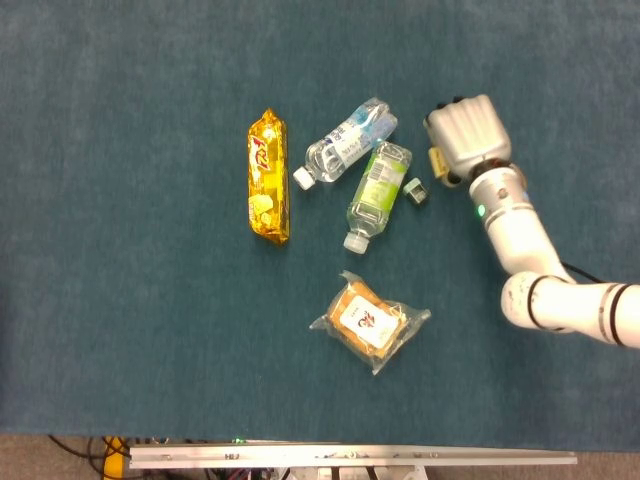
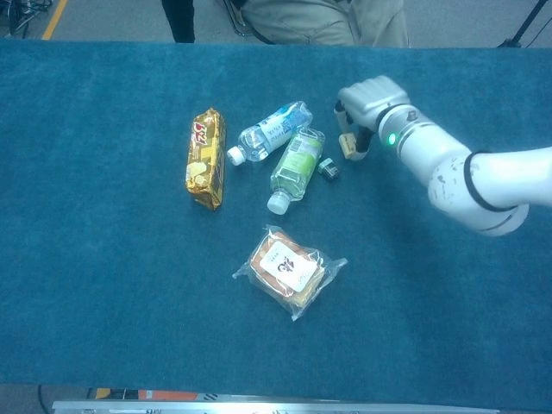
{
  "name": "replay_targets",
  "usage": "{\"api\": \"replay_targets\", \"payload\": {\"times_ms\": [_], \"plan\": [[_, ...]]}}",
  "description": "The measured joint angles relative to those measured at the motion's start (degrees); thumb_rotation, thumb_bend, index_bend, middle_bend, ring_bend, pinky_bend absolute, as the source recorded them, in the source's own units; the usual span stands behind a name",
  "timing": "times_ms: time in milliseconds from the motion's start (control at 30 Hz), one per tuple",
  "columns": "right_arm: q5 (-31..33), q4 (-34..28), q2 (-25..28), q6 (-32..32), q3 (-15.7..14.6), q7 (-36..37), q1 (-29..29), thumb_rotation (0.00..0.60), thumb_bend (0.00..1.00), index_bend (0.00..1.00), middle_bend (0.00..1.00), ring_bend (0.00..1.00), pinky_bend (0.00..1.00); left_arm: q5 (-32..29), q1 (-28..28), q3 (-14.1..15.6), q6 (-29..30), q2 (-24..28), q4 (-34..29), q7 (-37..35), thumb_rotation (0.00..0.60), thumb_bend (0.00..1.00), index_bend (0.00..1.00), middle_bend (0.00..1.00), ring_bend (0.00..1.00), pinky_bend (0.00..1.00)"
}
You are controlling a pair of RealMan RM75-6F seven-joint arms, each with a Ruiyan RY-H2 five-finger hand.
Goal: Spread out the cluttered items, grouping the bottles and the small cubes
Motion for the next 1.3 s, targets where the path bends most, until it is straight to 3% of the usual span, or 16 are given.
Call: {"api": "replay_targets", "payload": {"times_ms": [400, 533, 900, 1067, 1300], "plan": [[1.71, 4.22, 0.55, -0.41, 0.15, -1.2, 0.31, 0.6, 0.12, 0.57, 0.4, 0.31, 0.48, -0.2, -0.2, -0.01, -0.46, -0.19, -0.01, 0.37, 0.6, 0.39, 0.21, 0.22, 0.19, 0.23], [2.58, 5.04, 0.16, -1.45, -0.02, -1.68, 0.46, 0.6, 0.12, 0.5, 0.4, 0.31, 0.48, -0.21, -0.13, 0.09, -0.47, -0.13, -0.13, 0.57, 0.6, 0.39, 0.21, 0.22, 0.19, 0.23], [1.31, 2.39, 1.94, -0.85, -0.45, -1.14, -0.08, 0.6, 0.12, 0.39, 0.39, 0.31, 0.48, 0.27, -0.16, 0.19, -0.28, -0.17, -0.33, 0.57, 0.6, 0.39, 0.21, 0.22, 0.19, 0.23], [0.95, 0.93, 2.73, -1.04, -0.65, -0.44, -0.41, 0.6, 0.12, 0.38, 0.39, 0.31, 0.48, 0.27, -0.11, 0.17, -0.18, -0.16, -0.33, 0.58, 0.6, 0.39, 0.21, 0.22, 0.19, 0.23], [-5.57, -4.43, 4.46, -0.17, -1.99, 1.8, -1.4, 0.6, 0.12, 0.41, 0.39, 0.31, 0.48, 0.37, 0.03, 0.24, 0.01, -0.05, -0.43, 0.51, 0.6, 0.39, 0.21, 0.22, 0.19, 0.23]]}}
